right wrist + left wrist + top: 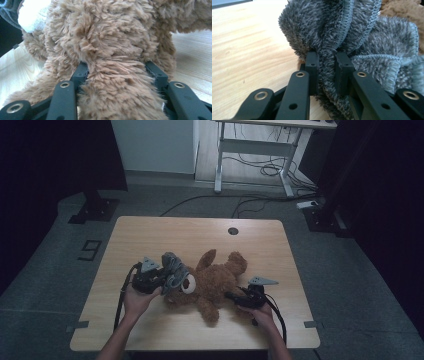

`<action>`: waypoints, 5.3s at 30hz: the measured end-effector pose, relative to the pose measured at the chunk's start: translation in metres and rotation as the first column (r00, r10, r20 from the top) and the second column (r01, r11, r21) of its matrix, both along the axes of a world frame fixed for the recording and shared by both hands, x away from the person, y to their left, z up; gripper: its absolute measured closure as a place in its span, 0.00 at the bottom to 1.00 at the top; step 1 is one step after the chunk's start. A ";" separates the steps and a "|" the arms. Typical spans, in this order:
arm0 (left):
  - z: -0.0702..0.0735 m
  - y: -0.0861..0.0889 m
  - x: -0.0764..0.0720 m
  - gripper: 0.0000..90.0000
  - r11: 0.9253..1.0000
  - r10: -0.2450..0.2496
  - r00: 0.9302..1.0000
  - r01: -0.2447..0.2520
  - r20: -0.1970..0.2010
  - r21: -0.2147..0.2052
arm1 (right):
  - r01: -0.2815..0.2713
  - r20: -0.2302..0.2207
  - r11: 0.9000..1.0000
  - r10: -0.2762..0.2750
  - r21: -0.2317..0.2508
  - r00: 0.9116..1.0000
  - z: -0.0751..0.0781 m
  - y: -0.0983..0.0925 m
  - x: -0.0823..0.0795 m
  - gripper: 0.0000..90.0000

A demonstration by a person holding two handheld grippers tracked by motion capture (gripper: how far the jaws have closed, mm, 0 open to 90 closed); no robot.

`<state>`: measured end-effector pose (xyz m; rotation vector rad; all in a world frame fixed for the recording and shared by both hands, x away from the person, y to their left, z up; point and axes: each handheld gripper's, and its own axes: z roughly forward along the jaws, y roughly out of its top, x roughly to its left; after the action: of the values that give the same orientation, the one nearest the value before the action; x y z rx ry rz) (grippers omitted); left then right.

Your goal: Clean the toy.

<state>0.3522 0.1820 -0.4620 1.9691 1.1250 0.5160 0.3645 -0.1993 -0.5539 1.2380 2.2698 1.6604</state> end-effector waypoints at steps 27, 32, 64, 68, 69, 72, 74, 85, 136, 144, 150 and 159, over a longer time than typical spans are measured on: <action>-0.059 0.016 0.006 0.86 0.997 0.006 0.981 -0.022 -0.192 -0.081 | -0.008 0.078 0.999 0.012 -0.042 0.997 0.004 0.004 -0.005 0.63; -0.052 0.012 0.011 0.86 0.994 -0.003 0.985 -0.016 -0.174 -0.111 | 0.005 0.093 1.000 -0.003 -0.027 0.996 0.008 0.006 -0.005 0.64; 0.032 -0.077 0.084 0.83 0.992 -0.118 0.989 0.113 -0.085 -0.056 | 0.018 0.028 0.995 -0.016 -0.096 0.999 0.003 -0.003 0.020 0.63; 0.015 -0.085 0.086 0.83 0.992 -0.123 0.984 0.123 -0.130 -0.009 | 0.019 0.032 0.993 -0.016 -0.113 0.999 0.003 -0.001 0.017 0.61; 0.015 -0.084 0.084 0.83 0.992 -0.125 0.983 0.125 -0.135 -0.011 | 0.021 0.030 0.993 -0.018 -0.116 0.999 0.003 -0.001 0.016 0.60; 0.014 -0.082 0.078 0.83 0.991 -0.130 0.982 0.132 -0.137 0.004 | 0.024 0.013 0.992 -0.022 -0.123 1.000 0.003 0.000 0.014 0.53; 0.011 -0.081 0.073 0.84 0.991 -0.131 0.983 0.133 -0.125 0.008 | 0.022 0.008 0.992 -0.021 -0.124 1.000 0.004 0.000 0.014 0.50; -0.005 -0.078 0.042 0.85 0.991 -0.134 0.990 0.133 -0.038 -0.016 | 0.036 0.058 0.993 -0.029 -0.115 0.998 0.019 -0.016 0.006 0.32; 0.040 -0.064 0.018 0.81 0.973 -0.168 0.985 0.172 0.033 -0.157 | 0.131 0.129 0.991 -0.130 -0.001 0.983 0.035 -0.028 -0.004 0.70; 0.008 -0.096 0.033 0.82 0.985 -0.160 0.987 0.157 -0.034 -0.076 | 0.123 0.137 0.992 -0.122 -0.001 0.983 0.035 -0.030 -0.004 0.70; 0.009 -0.083 0.027 0.84 0.985 -0.162 0.986 0.159 -0.035 -0.072 | 0.118 0.120 0.993 -0.119 0.017 0.986 0.032 -0.033 -0.003 0.70; 0.008 -0.046 0.020 0.85 0.990 -0.104 0.994 0.102 -0.019 -0.100 | 0.123 0.107 0.992 -0.125 0.021 0.986 0.030 -0.035 -0.002 0.70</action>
<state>0.3724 0.1355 -0.4544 1.9398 1.0375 0.3755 0.3625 -0.2342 -0.5244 1.2331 2.0780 1.6592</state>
